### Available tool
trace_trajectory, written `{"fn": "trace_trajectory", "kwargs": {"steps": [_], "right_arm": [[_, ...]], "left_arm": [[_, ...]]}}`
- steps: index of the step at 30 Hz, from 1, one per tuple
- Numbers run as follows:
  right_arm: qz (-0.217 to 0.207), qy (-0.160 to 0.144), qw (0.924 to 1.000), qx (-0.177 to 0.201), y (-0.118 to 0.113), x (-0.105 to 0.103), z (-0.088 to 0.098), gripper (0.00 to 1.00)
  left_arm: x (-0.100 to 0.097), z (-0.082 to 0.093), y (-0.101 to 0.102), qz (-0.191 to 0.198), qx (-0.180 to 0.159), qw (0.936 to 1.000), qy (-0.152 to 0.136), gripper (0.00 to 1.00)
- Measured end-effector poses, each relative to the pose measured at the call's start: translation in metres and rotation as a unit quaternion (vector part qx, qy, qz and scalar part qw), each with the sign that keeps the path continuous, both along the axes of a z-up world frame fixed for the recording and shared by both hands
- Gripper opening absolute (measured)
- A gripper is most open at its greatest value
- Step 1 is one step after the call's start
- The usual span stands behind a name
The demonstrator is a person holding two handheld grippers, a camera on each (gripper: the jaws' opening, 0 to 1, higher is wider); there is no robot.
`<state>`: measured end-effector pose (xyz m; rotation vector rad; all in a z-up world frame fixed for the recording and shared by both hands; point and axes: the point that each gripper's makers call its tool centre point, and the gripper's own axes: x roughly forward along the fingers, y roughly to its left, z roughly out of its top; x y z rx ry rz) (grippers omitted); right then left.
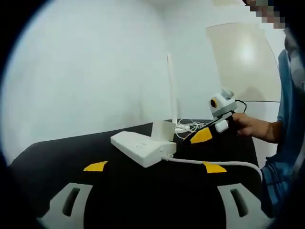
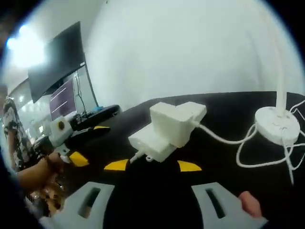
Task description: Insert the desk lamp plug into the socket, turn on the power strip switch, turn on the lamp switch, then turn off the lamp switch, turn off the power strip switch, and remove the plug from the socket.
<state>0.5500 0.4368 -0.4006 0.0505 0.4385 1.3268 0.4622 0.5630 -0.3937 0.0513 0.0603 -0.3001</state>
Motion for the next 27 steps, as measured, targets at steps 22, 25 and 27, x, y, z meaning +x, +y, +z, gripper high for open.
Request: {"fn": "trace_trajectory", "kwargs": {"steps": [22,25,27], "right_arm": [[-0.027,-0.038,0.9979,0.045,-0.157,0.089,0.062,0.37],[-0.032,-0.031,0.9979,0.047,-0.165,0.097,0.057,0.37],[-0.036,-0.025,0.9978,0.049,-0.168,0.103,0.053,0.37]], "left_arm": [[0.002,0.001,0.013,0.009,-0.021,0.9997,-0.001,0.71],[0.003,-0.001,0.014,0.010,-0.021,0.9997,0.003,0.71],[0.003,-0.001,0.014,0.012,-0.023,0.9997,0.004,0.71]]}}
